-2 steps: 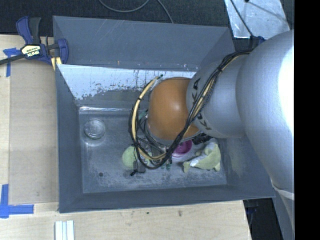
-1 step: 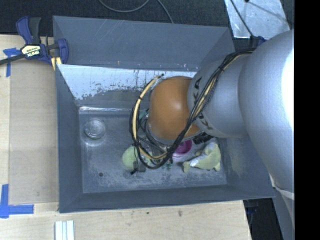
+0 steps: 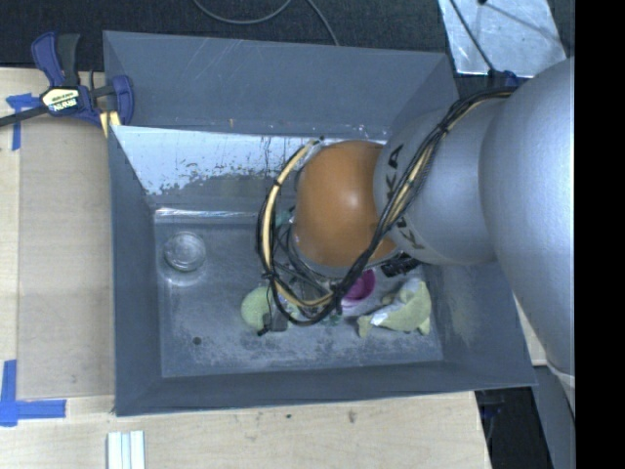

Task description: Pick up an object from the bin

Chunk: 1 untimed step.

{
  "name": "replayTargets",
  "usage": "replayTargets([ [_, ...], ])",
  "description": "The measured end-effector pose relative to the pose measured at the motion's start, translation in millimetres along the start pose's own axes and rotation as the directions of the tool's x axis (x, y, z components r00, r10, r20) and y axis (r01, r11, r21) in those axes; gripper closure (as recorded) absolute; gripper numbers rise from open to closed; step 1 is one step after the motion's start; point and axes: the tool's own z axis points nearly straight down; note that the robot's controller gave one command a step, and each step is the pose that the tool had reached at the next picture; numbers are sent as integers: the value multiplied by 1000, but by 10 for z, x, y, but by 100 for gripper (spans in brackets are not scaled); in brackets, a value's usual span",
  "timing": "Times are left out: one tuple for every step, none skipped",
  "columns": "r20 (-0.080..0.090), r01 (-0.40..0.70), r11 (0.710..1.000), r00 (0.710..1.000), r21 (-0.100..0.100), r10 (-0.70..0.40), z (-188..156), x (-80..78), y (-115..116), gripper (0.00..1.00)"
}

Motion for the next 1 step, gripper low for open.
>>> replayTargets([
  [0,-1,1000,1000,1,1,-178,-1,-3,100],
])
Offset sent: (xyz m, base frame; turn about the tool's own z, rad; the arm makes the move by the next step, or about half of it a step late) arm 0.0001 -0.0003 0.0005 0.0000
